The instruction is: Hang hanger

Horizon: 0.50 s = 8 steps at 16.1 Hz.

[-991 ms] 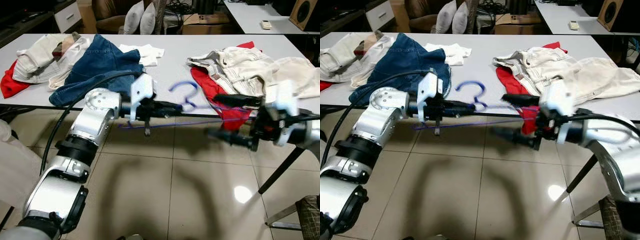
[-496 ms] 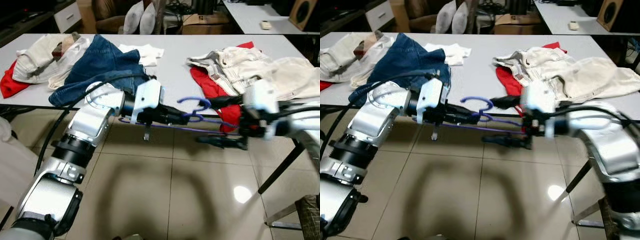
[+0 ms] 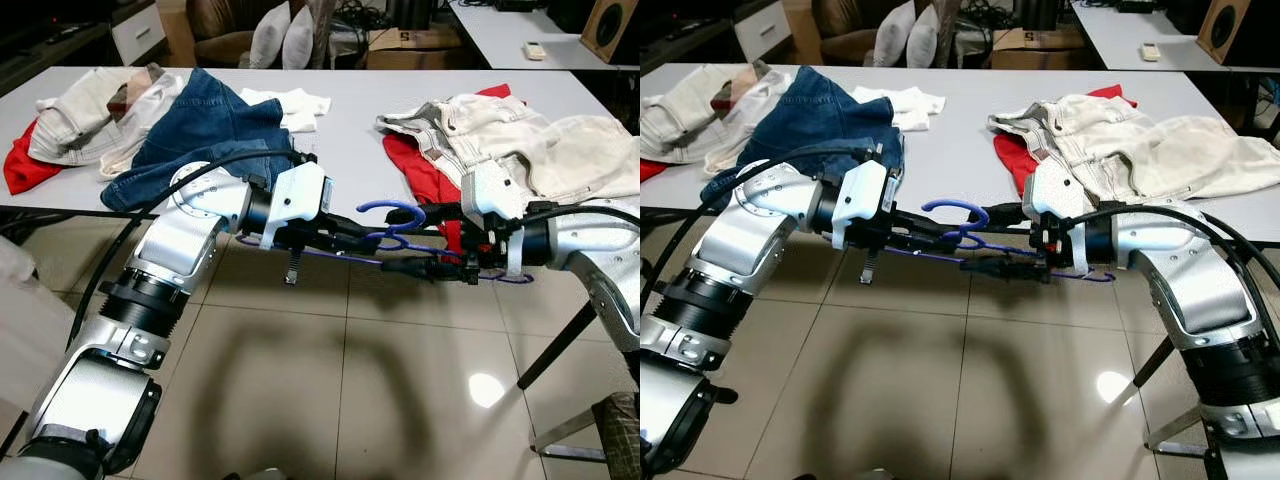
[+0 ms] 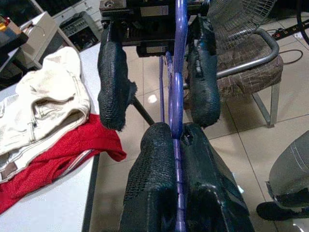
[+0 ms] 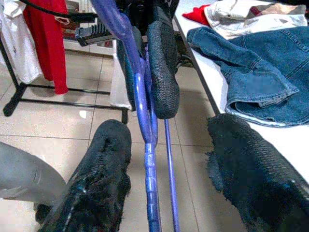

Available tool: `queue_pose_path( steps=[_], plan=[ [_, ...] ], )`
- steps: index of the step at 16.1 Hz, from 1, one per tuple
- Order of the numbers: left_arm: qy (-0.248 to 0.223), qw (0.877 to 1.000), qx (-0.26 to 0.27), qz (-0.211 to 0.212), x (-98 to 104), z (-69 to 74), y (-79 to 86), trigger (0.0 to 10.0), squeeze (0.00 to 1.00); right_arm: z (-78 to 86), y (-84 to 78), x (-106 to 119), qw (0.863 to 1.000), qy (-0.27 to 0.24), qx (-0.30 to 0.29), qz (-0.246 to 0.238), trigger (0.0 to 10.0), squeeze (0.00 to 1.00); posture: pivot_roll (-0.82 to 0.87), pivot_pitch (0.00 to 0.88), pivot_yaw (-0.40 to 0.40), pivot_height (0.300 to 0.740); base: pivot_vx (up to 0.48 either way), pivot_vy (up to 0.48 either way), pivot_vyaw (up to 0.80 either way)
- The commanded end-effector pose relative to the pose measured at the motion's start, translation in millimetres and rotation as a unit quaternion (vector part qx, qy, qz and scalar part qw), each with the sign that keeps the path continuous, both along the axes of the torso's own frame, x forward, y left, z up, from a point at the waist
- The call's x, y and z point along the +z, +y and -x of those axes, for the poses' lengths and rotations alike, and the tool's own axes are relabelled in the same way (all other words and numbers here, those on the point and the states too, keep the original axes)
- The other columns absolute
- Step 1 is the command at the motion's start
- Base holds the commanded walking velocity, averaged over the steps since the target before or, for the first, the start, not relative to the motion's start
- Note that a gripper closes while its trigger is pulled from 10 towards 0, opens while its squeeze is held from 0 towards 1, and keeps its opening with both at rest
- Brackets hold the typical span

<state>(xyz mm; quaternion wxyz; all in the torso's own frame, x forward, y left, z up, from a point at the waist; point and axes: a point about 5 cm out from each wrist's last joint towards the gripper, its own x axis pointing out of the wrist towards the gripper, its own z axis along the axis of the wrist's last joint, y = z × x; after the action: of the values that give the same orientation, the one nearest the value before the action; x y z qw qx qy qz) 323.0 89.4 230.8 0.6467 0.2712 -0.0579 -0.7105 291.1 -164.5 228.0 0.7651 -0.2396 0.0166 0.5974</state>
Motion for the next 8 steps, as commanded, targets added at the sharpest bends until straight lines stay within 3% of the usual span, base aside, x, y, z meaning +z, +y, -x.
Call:
queue_pose_path(
  steps=[1,8],
  plan=[
    [-0.01,1.0,-0.008,-0.011,2.7,2.5,-0.7,0.0,0.0,-3.3,3.6,3.0,1.0,-0.003,0.001,0.001,0.0,0.0,-0.13,0.0,0.075,0.74,0.0,0.0,0.0],
    [-0.023,1.0,0.001,-0.012,6.7,2.4,-7.7,0.0,0.0,-7.9,10.5,3.0,1.0,-0.001,0.009,-0.005,0.0,0.0,-0.12,0.0,0.063,0.74,0.0,0.0,0.0]
  ],
)
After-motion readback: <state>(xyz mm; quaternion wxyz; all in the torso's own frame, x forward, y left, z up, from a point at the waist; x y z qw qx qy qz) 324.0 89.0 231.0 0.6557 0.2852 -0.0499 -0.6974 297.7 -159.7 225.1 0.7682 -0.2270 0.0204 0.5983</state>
